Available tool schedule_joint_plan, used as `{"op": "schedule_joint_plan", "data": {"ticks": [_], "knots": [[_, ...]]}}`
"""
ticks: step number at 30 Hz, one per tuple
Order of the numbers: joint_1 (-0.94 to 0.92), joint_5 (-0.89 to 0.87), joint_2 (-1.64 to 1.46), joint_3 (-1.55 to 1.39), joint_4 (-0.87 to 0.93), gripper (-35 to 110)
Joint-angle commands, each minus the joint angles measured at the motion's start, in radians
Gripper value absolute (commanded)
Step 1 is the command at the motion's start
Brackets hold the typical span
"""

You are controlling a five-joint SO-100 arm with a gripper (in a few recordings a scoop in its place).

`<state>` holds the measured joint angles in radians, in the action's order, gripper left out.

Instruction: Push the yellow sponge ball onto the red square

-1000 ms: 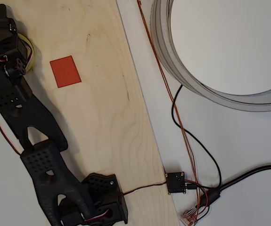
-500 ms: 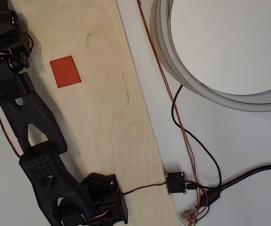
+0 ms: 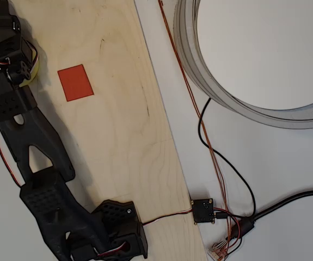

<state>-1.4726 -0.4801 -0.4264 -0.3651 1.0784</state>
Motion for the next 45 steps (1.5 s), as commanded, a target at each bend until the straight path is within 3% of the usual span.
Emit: {"op": "schedule_joint_plan", "data": {"ticks": [1,6,12,28,45], "knots": [[-0.006,-0.021,-0.126,-0.051,0.020,17],[-0.003,-0.046,-0.209,-0.192,-0.008,17],[0.006,-0.054,-0.354,-0.483,-0.166,17],[0.018,-0.064,-0.489,-0.660,-0.190,17],[0.031,-0.069,-0.635,-0.971,-0.377,16]]}}
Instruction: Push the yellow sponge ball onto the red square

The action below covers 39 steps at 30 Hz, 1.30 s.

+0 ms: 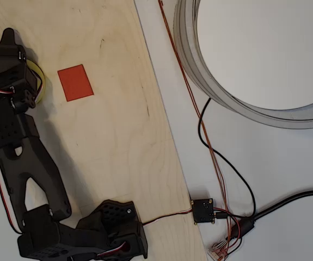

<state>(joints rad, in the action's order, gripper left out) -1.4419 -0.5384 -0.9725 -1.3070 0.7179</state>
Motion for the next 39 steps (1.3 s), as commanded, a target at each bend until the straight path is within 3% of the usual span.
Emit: {"op": "schedule_joint_plan", "data": {"ticks": [1,30,39], "knots": [[0.002,-0.011,-0.097,-0.046,-0.026,16],[0.017,0.002,-0.273,-0.390,-0.216,16],[0.025,0.147,-0.302,-0.244,-0.215,16]]}}
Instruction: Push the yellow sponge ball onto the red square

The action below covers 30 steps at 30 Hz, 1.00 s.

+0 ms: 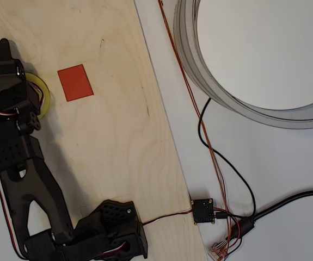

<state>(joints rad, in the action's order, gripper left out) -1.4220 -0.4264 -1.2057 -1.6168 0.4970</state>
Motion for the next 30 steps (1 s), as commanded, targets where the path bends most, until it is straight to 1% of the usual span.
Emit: {"op": "schedule_joint_plan", "data": {"ticks": [1,5,10,13,19,30], "knots": [[0.011,0.046,-0.066,0.087,0.006,16],[0.054,0.018,-0.066,0.112,0.000,17],[0.127,-0.109,-0.081,0.052,-0.051,17],[0.150,-0.155,-0.104,-0.008,-0.087,17],[0.158,-0.167,-0.176,-0.163,-0.164,17],[0.158,-0.166,-0.268,-0.357,-0.265,16]]}}
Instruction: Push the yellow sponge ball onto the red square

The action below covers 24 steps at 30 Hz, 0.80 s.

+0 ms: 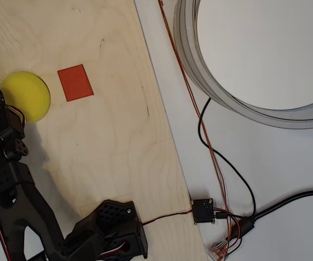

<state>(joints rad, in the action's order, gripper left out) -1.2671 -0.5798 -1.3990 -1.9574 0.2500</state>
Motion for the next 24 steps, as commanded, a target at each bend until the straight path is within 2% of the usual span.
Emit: {"op": "schedule_joint_plan", "data": {"ticks": [1,24], "knots": [[0.003,-0.012,-0.081,-0.034,-0.031,16],[0.037,-0.023,-0.186,-0.296,-0.202,16]]}}
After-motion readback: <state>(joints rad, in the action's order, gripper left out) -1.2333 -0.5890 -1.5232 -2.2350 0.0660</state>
